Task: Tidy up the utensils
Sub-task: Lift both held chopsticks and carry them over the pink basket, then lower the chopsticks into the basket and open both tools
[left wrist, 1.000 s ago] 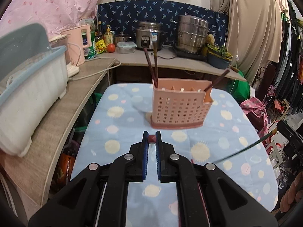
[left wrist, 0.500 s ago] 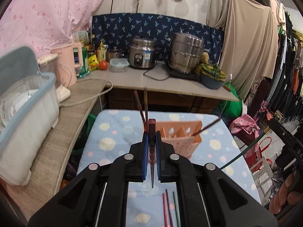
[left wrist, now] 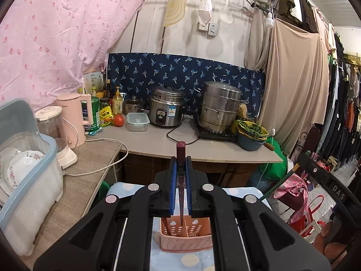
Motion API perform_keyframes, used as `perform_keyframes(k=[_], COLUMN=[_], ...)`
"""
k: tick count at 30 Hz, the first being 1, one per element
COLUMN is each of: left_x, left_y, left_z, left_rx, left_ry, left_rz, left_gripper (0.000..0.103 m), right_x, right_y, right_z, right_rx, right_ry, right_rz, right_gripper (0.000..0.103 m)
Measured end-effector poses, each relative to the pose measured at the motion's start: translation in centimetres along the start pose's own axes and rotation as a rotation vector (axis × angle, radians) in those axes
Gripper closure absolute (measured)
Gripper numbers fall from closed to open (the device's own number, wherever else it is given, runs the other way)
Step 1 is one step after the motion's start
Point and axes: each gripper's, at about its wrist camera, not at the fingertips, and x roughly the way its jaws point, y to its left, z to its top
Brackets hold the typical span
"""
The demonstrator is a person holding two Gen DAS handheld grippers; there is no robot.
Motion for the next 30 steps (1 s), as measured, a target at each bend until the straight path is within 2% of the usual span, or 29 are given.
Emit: perform_keyframes(k=[12, 20, 21, 22, 24, 30], left_x=[5.7, 7.6, 7.6, 7.6, 7.3, 6.8], left_y=[1.4, 1.9, 1.9, 1.9, 1.7, 1.6], left_z=[-3.7, -5.2, -5.4, -5.5, -5.6, -5.6], left_rx=[-0.016, -0.03, -0.028, -0.026, -0.021, -0.012], left_ry=[0.112, 0.175, 0.177, 0.177, 0.162, 0.153], left_rz=[0.035, 0.017, 0.019, 0.021, 0.026, 0.026], left_gripper=[0.096, 0.095, 0.088, 0.074, 0.061, 0.058], right_x=[6.2, 7.8, 7.9, 7.7, 7.4, 6.5], right_y=[-1.3, -1.8, -1.7, -1.6, -1.4, -1.4], right_z=[-4.7, -6.7, -6.8, -6.8, -6.8, -6.1], right_rx=[-0.027, -0.038, -0.04, -0.046, -0.054, -0.051], right_ry=[0.134, 0.206, 0.205, 0.202, 0.195, 0.169], right_rz=[-0.058, -0.06, -0.059, -0.063, -0.065, -0.052], right_gripper=[0.096, 0.095, 0.092, 0.089, 0.078, 0.076])
